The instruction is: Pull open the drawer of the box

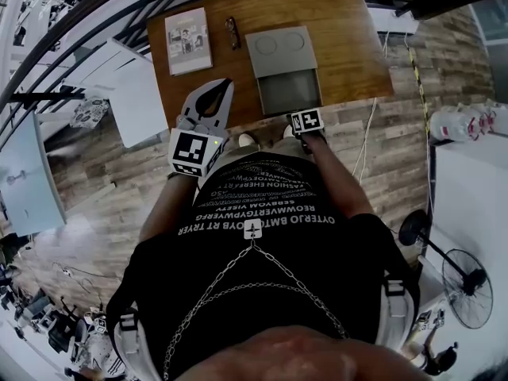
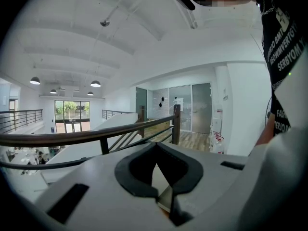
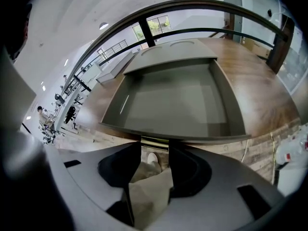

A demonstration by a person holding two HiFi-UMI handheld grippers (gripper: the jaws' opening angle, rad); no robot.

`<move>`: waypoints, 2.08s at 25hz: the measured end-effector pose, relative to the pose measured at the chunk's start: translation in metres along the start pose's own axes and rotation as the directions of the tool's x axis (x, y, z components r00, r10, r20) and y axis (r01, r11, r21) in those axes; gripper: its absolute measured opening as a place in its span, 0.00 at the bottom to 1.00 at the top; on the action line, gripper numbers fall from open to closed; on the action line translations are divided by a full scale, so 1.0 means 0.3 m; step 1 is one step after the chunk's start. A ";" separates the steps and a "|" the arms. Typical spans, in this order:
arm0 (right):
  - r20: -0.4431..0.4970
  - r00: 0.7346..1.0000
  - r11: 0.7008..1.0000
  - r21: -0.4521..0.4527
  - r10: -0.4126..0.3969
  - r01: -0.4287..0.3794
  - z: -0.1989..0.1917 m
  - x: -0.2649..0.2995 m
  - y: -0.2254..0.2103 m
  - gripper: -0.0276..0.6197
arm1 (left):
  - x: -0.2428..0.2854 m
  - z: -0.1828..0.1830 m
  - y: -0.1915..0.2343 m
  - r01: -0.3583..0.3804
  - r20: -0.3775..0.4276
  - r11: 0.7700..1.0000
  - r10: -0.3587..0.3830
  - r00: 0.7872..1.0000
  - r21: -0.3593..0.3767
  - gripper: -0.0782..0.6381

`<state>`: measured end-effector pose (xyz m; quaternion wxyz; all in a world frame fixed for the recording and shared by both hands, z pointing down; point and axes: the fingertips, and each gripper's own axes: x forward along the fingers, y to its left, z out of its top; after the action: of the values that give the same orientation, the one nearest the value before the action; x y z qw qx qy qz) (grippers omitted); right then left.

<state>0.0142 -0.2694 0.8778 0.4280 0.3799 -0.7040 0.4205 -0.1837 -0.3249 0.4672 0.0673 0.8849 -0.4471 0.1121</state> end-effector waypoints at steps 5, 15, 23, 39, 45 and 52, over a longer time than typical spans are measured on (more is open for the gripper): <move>-0.033 0.999 0.999 -0.037 0.005 -0.006 -0.007 -0.035 0.006 0.41 | 0.000 0.001 -0.003 0.001 -0.006 1.000 -0.001 1.000 -0.001 0.12; 0.001 0.999 0.996 -0.077 0.046 -0.046 0.003 -0.241 0.053 0.27 | 0.018 0.029 -0.011 -0.014 0.028 1.000 0.015 0.999 -0.015 0.12; 0.371 0.906 0.958 -0.267 0.203 -0.105 0.350 -0.571 0.202 0.04 | 0.060 0.096 -0.053 -0.028 0.083 0.999 0.031 0.996 -0.033 0.12; 0.717 0.593 0.850 -0.517 0.365 0.101 0.767 -1.293 0.337 0.04 | 0.068 0.212 -0.121 -0.120 0.129 0.991 0.126 0.984 -0.058 0.12; 0.736 0.534 0.823 -0.555 0.416 0.123 0.790 -1.413 0.391 0.04 | 0.035 0.293 -0.140 -0.152 0.168 0.988 0.156 0.973 -0.039 0.12; 0.739 0.488 0.814 -0.573 0.465 0.093 0.779 -1.495 0.420 0.04 | -0.015 0.349 -0.177 -0.149 0.187 0.989 0.150 0.971 -0.020 0.12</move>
<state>-0.0099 -0.3602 0.3651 0.0614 0.3154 -0.9469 0.0053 -0.1289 -0.3130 0.3639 0.0190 0.8551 -0.5172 0.0315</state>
